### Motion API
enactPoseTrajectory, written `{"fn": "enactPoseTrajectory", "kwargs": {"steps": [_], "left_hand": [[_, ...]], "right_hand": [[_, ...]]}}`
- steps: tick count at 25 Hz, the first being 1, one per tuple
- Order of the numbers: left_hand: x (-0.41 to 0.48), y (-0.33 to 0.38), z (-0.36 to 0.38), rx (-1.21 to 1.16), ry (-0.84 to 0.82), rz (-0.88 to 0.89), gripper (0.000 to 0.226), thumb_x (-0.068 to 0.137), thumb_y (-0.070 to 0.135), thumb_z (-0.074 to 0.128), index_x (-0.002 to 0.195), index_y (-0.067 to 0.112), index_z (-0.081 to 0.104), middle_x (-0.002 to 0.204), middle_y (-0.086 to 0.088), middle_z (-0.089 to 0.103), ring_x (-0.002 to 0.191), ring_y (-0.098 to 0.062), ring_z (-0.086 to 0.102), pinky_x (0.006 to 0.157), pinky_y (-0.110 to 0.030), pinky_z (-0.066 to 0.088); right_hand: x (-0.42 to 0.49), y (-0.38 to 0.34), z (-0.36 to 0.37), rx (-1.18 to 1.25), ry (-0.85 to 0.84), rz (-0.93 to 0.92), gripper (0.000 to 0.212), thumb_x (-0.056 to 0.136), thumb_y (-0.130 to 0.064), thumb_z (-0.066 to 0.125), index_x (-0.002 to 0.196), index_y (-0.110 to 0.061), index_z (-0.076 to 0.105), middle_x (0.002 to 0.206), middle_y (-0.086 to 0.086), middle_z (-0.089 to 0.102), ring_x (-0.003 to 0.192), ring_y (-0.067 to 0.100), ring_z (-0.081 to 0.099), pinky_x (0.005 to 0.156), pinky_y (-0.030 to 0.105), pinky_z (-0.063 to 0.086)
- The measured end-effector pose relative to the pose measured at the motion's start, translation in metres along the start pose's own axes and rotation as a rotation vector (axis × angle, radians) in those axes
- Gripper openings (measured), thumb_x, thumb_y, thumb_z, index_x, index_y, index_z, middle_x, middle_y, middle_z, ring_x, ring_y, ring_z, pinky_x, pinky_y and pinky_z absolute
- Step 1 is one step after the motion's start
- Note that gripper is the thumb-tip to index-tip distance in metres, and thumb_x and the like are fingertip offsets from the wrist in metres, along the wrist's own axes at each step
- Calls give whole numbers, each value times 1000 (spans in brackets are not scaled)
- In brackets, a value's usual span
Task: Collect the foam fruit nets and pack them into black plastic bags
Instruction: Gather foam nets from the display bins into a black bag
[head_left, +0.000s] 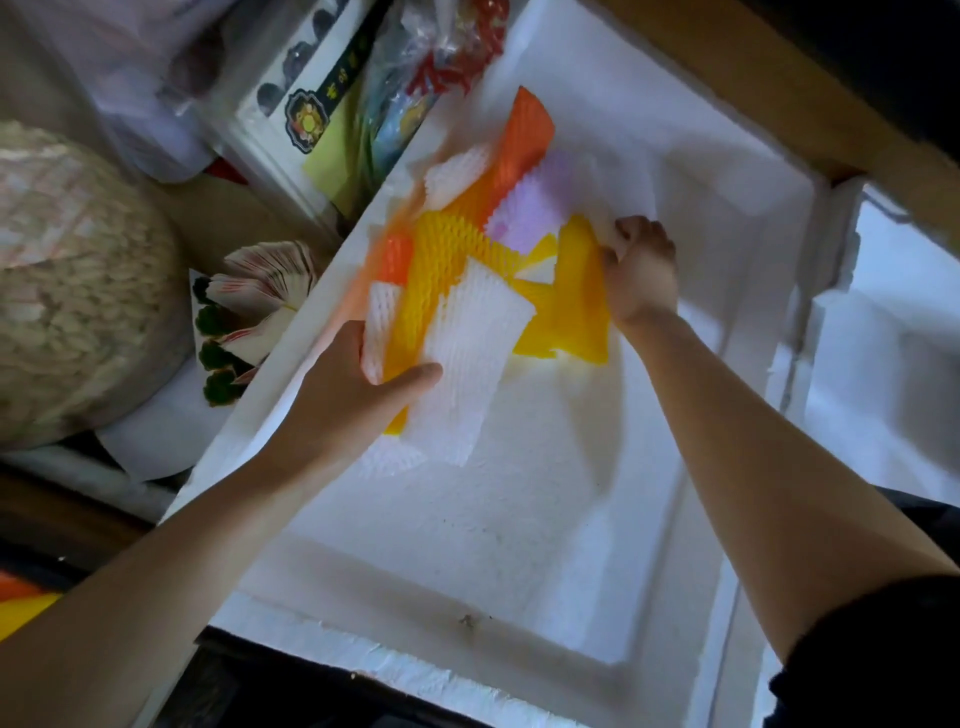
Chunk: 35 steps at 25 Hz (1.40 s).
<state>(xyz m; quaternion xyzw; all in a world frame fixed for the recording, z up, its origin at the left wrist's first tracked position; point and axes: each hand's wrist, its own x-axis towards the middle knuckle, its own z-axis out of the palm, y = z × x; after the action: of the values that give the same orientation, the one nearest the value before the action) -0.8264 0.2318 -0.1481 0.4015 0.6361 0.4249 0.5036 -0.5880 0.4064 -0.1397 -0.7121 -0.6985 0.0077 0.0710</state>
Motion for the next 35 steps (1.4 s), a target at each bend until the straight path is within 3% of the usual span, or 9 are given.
{"fn": "enactPoseTrajectory", "kwargs": {"steps": [7, 11, 14, 17, 21, 24, 27, 29, 35], "left_hand": [[-16, 7, 0, -100, -3, 29, 56, 64, 47, 68, 114, 28, 53, 105, 12, 64, 94, 4, 61, 75, -14, 47], [-23, 9, 2, -224, 112, 91, 53, 79, 21, 71, 128, 16, 50, 118, 5, 63, 105, -2, 60, 77, -9, 48], [-28, 9, 7, -248, 107, 78, 53, 75, 27, 66, 125, 21, 51, 116, 10, 63, 107, -3, 60, 81, -14, 48], [-32, 8, 8, -219, 93, 63, 54, 74, 32, 64, 125, 26, 50, 117, 13, 63, 109, -4, 60, 88, -24, 48], [-36, 8, 8, -176, 70, 60, 49, 72, 38, 65, 119, 34, 50, 115, 16, 62, 108, -3, 59, 89, -26, 47], [-42, 5, 8, -120, 72, 39, 43, 63, 52, 63, 103, 43, 50, 107, 21, 62, 102, 2, 59, 84, -23, 45], [-51, 2, 12, -82, 99, 23, 52, 65, 48, 64, 113, 31, 52, 108, 13, 62, 102, -4, 60, 84, -25, 46], [-59, 2, 16, -30, 136, 7, 53, 72, 42, 66, 117, 20, 49, 104, 13, 61, 97, -5, 59, 78, -22, 44], [-90, 16, 42, 140, 285, 3, 38, 86, 24, 66, 113, 15, 41, 113, -4, 53, 99, -18, 53, 75, -25, 39]], "right_hand": [[-97, 7, -11, 208, -19, -59, 28, 88, -7, 55, 114, -1, 62, 107, 21, 61, 94, 34, 60, 83, 26, 37], [-129, 14, -32, 445, 162, 145, 26, 91, -10, 55, 115, -2, 57, 118, 14, 53, 68, 6, 52, 71, 15, 37], [-160, -3, -38, 509, 181, 72, 24, 91, -11, 57, 113, -4, 56, 116, 9, 50, 76, 13, 56, 71, 15, 39], [-190, -17, -24, 462, -141, -20, 28, 93, -31, 53, 114, -13, 60, 115, 2, 48, 79, 19, 60, 84, 30, 47], [-180, -12, -12, 532, 5, 224, 38, 88, -31, 62, 111, -3, 52, 112, 11, 46, 102, 33, 52, 96, 46, 40], [-162, -10, -3, 631, -154, 498, 71, 80, -28, 73, 127, 8, 35, 129, 20, 41, 123, 33, 39, 106, 43, 34], [-157, -12, 4, 783, -296, 619, 66, 78, -28, 74, 126, 3, 40, 124, 18, 54, 116, 31, 54, 98, 42, 44], [-162, -14, 3, 704, -317, 554, 55, 82, -32, 69, 121, 1, 50, 120, 17, 58, 112, 33, 56, 95, 42, 46], [-199, -8, -51, 626, -279, 291, 41, 90, -27, 59, 116, -2, 39, 119, 16, 54, 108, 35, 53, 75, 33, 36]]}}
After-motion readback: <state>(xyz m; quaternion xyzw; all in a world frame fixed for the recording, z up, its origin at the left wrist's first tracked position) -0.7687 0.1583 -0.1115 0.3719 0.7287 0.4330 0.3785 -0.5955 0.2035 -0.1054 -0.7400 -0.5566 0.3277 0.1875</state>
